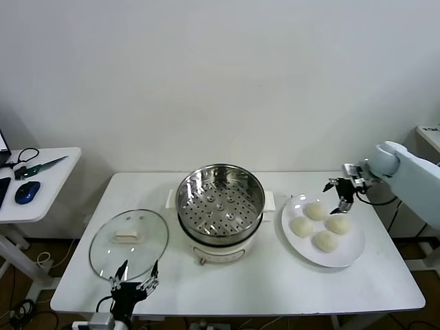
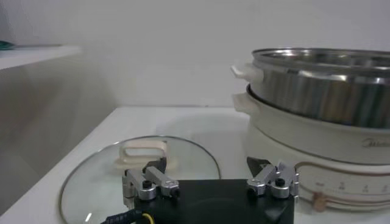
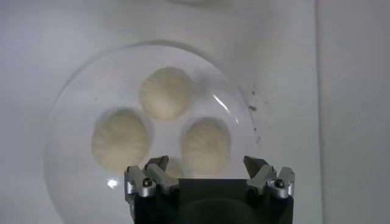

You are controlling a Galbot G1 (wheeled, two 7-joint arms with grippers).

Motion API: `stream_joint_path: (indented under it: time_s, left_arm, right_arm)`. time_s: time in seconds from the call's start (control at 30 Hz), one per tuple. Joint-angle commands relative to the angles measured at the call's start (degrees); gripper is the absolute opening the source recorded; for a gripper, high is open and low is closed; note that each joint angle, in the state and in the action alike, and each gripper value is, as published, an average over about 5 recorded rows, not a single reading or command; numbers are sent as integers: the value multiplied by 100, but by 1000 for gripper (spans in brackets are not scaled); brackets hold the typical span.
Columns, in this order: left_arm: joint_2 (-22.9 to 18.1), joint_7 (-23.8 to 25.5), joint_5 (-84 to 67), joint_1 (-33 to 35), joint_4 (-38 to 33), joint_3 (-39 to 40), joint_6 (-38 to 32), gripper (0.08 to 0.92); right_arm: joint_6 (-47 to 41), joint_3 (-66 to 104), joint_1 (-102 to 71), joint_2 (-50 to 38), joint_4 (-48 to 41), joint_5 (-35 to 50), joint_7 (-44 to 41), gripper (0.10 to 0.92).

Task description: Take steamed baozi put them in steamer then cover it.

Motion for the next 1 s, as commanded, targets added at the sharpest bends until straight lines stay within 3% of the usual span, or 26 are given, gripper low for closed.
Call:
stream_joint_path:
  time_s: [0.03, 0.57, 1.0]
  left_arm:
    - [23, -4, 4, 21, 64, -14, -41, 823]
    - [25, -7, 4, 25, 107, 2, -68, 823]
    - [11, -16, -1, 64, 99, 7, -104, 823]
  right_arm:
    - [-46, -194, -19, 965, -1260, -428, -100, 823]
    - [-154, 639, -457, 1578, -2063, -929, 72, 815]
    - [-150, 844, -497, 1575, -2112, -1104, 6, 630]
